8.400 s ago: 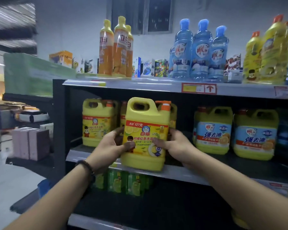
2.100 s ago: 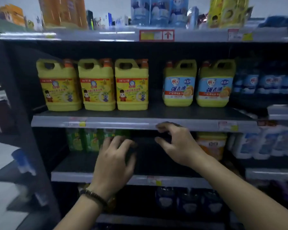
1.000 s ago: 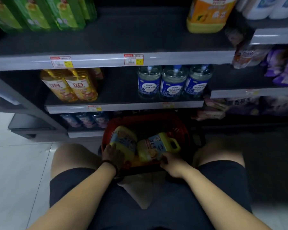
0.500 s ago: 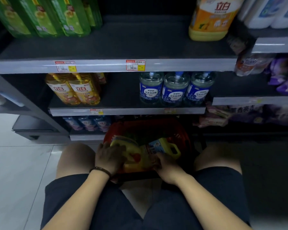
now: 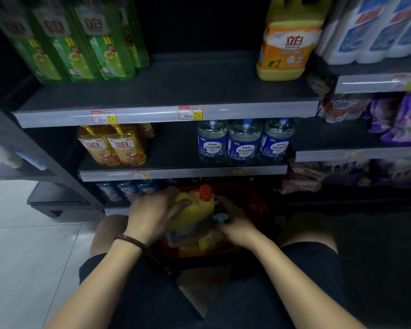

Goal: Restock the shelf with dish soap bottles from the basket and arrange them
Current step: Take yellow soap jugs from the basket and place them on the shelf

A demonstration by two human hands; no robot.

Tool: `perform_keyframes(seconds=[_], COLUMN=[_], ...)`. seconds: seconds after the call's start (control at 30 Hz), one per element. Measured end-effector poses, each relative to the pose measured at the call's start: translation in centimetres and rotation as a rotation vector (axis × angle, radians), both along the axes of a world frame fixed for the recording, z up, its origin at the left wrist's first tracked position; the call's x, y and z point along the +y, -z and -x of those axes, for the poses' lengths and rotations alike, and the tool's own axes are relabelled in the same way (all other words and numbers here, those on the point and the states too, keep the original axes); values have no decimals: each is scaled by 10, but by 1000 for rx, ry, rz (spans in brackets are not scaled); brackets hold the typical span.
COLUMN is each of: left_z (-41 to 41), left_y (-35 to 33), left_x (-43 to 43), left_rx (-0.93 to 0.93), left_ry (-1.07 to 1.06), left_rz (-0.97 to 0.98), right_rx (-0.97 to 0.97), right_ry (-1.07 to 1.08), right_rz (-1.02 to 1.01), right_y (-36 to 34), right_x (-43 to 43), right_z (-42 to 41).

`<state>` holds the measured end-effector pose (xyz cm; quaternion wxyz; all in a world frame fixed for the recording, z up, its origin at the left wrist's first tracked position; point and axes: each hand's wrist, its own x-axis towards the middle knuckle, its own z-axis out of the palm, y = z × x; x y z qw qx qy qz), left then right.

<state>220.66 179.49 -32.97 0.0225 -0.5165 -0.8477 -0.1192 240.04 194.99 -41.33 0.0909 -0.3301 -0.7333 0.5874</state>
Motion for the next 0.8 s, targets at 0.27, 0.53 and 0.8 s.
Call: perform_keyframes(seconds=[0.27, 0.53, 0.8], left_z=[-6, -11, -10], left_y=[-151, -285, -332], left_x=[24, 62, 95], left_rx=[-169, -339, -810], left_ry=[83, 147, 327], left_rz=[-190, -399, -533], right_rx=[251, 555, 700], right_ry=[-56, 23, 162], right_rz=[-125, -16, -58], right_y=[-124, -243, -358], right_x=[29, 49, 83], right_z=[-1, -9, -14])
